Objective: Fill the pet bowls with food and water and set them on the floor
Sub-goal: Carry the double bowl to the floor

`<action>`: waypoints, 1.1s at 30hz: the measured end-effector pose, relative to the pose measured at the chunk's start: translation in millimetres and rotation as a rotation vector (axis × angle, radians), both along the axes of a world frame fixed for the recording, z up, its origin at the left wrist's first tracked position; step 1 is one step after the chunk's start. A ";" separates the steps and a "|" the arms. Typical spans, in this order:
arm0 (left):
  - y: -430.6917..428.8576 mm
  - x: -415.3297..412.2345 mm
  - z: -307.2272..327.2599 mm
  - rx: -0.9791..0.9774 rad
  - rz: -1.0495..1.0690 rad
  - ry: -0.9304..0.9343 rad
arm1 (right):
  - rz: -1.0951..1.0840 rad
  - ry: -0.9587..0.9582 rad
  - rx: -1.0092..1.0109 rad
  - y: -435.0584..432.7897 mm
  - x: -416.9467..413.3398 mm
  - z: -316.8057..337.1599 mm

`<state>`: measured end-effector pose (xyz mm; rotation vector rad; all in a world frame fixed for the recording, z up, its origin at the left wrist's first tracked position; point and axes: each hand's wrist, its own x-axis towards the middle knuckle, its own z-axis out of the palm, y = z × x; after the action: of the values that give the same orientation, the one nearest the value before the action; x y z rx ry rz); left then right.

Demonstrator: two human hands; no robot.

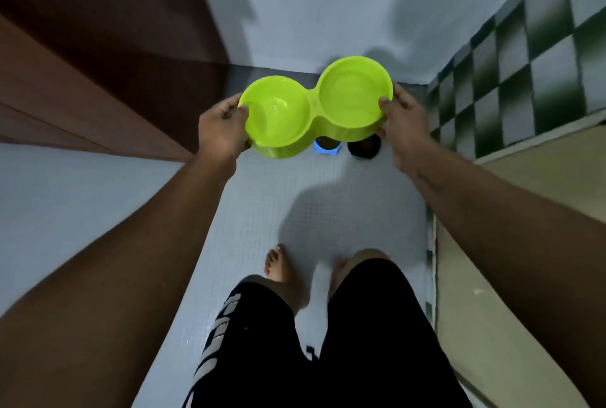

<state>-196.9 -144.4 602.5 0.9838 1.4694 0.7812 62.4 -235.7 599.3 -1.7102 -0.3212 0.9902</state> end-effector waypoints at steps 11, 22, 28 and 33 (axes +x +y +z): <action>110.4 56.6 -199.3 -0.142 0.241 0.005 | 0.354 -0.343 -0.092 221.9 61.0 -203.0; 127.0 118.8 -410.8 -0.292 0.538 -0.189 | 0.800 -0.504 -0.113 371.9 90.4 -438.4; 140.8 136.7 -489.7 -0.312 0.609 -0.176 | 0.863 -0.487 -0.130 414.4 90.9 -530.6; 149.0 142.3 -527.7 -0.355 0.603 -0.176 | 0.872 -0.518 -0.170 410.1 70.1 -541.4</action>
<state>-54.6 4.6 74.8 0.1885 1.6915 0.9571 132.6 174.4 57.9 -1.9992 -1.4427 1.1725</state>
